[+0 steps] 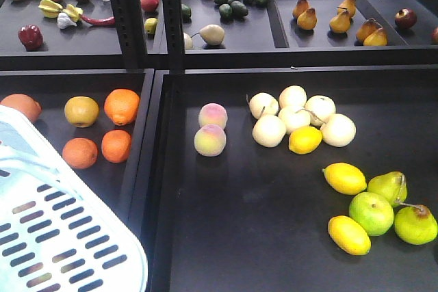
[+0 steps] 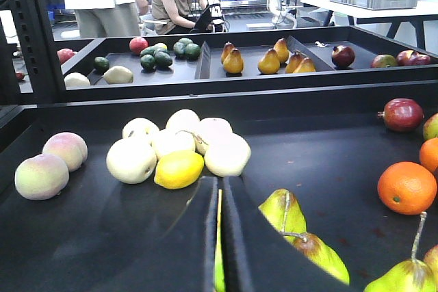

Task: Pick three apples into basket with both arms
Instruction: 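Hold the basket raised beside the robot with the left gripper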

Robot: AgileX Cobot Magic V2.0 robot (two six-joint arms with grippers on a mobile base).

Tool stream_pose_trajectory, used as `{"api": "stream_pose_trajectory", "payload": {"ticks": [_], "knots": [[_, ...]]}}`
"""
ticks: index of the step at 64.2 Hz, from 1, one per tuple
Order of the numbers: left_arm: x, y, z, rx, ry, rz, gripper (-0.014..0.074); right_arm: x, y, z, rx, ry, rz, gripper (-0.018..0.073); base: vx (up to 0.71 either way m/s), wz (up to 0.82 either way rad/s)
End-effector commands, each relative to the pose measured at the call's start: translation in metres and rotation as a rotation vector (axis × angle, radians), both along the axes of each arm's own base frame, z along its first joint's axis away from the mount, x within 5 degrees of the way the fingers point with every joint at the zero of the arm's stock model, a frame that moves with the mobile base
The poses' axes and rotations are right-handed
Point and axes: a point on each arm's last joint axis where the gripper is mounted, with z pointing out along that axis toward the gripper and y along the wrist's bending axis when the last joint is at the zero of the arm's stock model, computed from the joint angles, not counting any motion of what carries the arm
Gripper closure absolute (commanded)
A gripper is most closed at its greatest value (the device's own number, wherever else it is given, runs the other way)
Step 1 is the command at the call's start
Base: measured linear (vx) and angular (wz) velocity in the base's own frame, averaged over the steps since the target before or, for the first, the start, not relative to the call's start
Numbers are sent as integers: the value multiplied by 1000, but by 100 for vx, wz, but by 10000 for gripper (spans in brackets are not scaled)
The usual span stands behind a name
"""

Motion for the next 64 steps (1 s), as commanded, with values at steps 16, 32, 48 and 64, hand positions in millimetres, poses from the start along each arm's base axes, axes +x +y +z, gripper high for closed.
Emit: {"api": "stream_pose_trajectory", "payload": {"ticks": [16, 32, 48, 64], "knots": [[3, 3, 16, -86, -89, 56, 604, 0, 0, 3, -17, -69, -2, 564, 0, 0], [4, 7, 15, -24, -101, 82, 604, 0, 0, 3, -17, -69, -2, 564, 0, 0], [4, 7, 15, -24, -101, 82, 604, 0, 0, 3, -17, -69, -2, 564, 0, 0], [4, 7, 15, -24, -102, 82, 603, 0, 0, 3, -17, -69, -2, 564, 0, 0]]}}
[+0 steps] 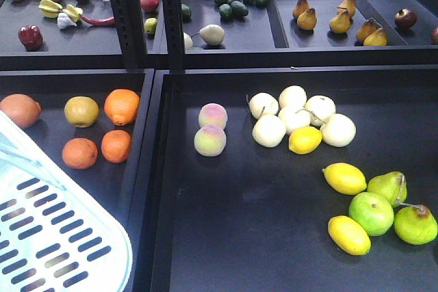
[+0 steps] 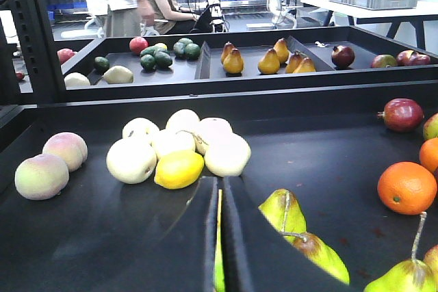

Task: Pick three apples into basket with both arms
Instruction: 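Hold the basket raised beside the robot with the left gripper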

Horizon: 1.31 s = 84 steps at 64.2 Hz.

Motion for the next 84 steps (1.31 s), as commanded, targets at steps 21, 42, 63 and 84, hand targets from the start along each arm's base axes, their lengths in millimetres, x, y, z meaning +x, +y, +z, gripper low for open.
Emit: {"api": "stream_pose_trajectory", "payload": {"ticks": [21, 42, 63, 84], "knots": [[2, -1, 16, -50, -107, 2, 603, 0, 0, 3, -17, -69, -2, 564, 0, 0], [2, -1, 16, -50, -107, 2, 603, 0, 0, 3, -17, -69, -2, 564, 0, 0], [2, -1, 16, -50, -107, 2, 603, 0, 0, 3, -17, -69, -2, 564, 0, 1], [2, -1, 16, -50, -107, 2, 603, 0, 0, 3, -17, -69, -2, 564, -2, 7]]}}
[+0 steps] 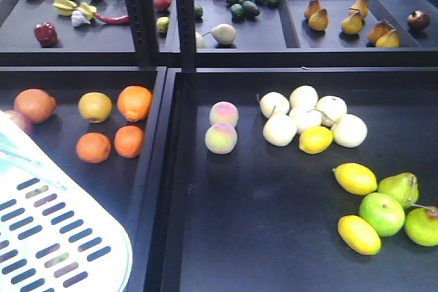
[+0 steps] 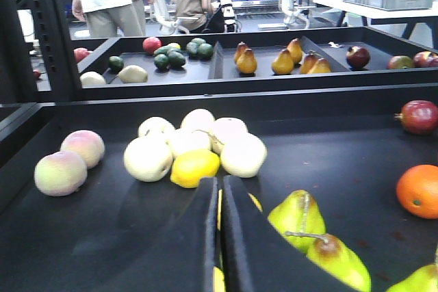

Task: Pick three apples into basket with both arms
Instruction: 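Drive the base away from the fruit tables carrying the basket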

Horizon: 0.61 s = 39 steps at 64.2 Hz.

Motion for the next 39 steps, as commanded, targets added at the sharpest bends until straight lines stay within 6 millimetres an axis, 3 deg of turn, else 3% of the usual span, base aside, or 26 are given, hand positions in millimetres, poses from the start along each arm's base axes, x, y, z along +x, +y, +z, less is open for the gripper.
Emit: {"api": "stream_pose_trajectory", "payload": {"ticks": [1, 39], "knots": [[2, -1, 16, -50, -107, 2, 603, 0, 0, 3, -17, -69, -2, 564, -4, 14], [2, -1, 16, -50, -107, 2, 603, 0, 0, 3, -17, -69, -2, 564, -6, 25]]}}
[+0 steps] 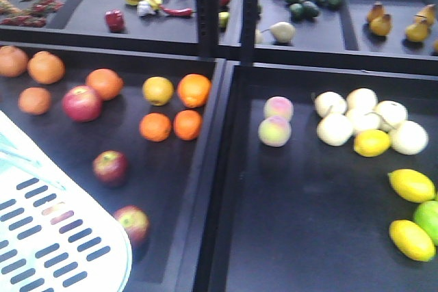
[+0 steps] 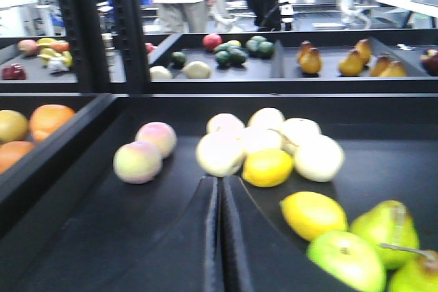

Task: Pick three apples into basket with both arms
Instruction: 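Drive the base away from the fruit tables carrying the basket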

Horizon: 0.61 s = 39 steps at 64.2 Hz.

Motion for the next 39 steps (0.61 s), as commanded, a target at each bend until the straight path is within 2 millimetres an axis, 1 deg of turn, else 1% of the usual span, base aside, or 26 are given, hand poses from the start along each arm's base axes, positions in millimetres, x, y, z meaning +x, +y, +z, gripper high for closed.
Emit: {"api": "stream_pose_trajectory", "payload": {"ticks": [1, 39], "knots": [[2, -1, 16, -50, -107, 2, 603, 0, 0, 3, -17, -69, -2, 564, -8, 32], [2, -1, 16, -50, -107, 2, 603, 0, 0, 3, -17, -69, -2, 564, -10, 37]]}}
